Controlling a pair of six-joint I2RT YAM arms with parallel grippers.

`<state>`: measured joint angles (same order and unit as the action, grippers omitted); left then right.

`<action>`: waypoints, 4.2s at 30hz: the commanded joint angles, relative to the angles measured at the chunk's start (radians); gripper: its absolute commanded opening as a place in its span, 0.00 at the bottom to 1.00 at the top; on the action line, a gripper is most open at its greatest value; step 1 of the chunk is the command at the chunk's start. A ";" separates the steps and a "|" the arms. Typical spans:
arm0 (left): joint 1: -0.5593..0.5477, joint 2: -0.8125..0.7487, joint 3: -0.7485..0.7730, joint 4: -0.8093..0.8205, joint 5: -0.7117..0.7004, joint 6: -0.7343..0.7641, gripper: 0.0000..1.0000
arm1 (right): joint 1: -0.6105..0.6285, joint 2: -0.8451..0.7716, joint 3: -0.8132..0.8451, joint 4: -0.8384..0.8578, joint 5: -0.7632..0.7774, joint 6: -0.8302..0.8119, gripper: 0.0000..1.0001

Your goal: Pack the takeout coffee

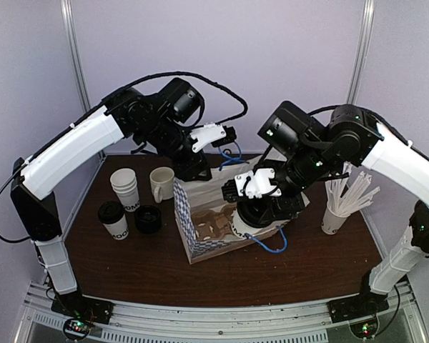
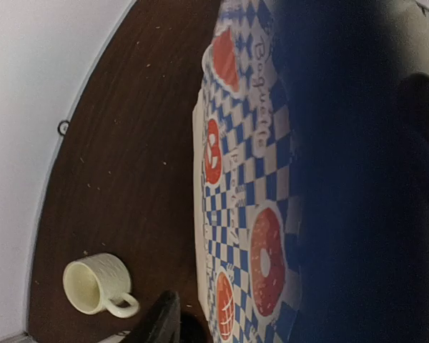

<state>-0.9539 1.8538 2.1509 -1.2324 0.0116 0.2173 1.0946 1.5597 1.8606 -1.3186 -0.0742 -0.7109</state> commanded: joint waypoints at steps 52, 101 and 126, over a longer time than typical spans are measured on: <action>0.232 -0.110 -0.370 0.628 0.437 -0.299 0.78 | 0.151 -0.211 -0.578 0.415 0.375 -0.074 0.60; 0.018 -0.168 -0.500 0.539 0.451 -0.252 0.72 | 0.154 -0.195 -0.809 0.746 0.520 -0.160 0.59; 0.017 -0.220 -0.544 0.532 0.416 -0.240 0.72 | 0.080 -0.129 -0.788 0.757 0.424 -0.134 0.60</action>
<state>-0.9379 1.6711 1.6310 -0.7258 0.4416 -0.0418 1.1988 1.4078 1.0538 -0.5674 0.3767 -0.8650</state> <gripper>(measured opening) 0.719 0.720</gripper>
